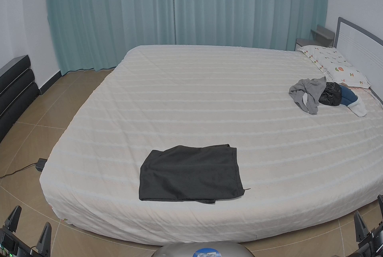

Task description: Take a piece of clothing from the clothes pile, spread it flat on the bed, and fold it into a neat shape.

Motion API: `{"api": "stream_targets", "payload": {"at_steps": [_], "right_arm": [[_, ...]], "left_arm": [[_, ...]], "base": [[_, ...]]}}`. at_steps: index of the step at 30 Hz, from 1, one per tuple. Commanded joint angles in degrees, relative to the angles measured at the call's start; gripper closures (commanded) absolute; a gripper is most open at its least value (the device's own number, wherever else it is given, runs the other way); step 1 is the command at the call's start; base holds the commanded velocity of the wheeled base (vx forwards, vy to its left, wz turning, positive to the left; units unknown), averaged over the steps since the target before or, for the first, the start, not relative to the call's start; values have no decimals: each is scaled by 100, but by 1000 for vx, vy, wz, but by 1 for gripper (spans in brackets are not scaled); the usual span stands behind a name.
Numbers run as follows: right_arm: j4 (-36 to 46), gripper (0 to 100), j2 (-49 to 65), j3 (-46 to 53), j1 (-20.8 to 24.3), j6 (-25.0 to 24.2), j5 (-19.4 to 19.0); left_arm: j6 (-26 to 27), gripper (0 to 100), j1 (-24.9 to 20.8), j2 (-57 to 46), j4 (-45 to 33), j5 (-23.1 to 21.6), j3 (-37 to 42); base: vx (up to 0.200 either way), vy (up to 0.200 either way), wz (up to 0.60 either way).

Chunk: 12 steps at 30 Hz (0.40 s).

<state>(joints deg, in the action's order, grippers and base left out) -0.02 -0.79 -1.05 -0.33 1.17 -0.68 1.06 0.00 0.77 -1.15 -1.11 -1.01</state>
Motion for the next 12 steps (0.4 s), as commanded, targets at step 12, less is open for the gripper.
{"api": "stream_targets", "payload": {"at_steps": [12], "right_arm": [[-6, 0, 79, 105, 7, -82, 42]], "left_arm": [[-27, 0, 0, -77, 0, -38, 75]], "base": [[0, 0, 0]]}}
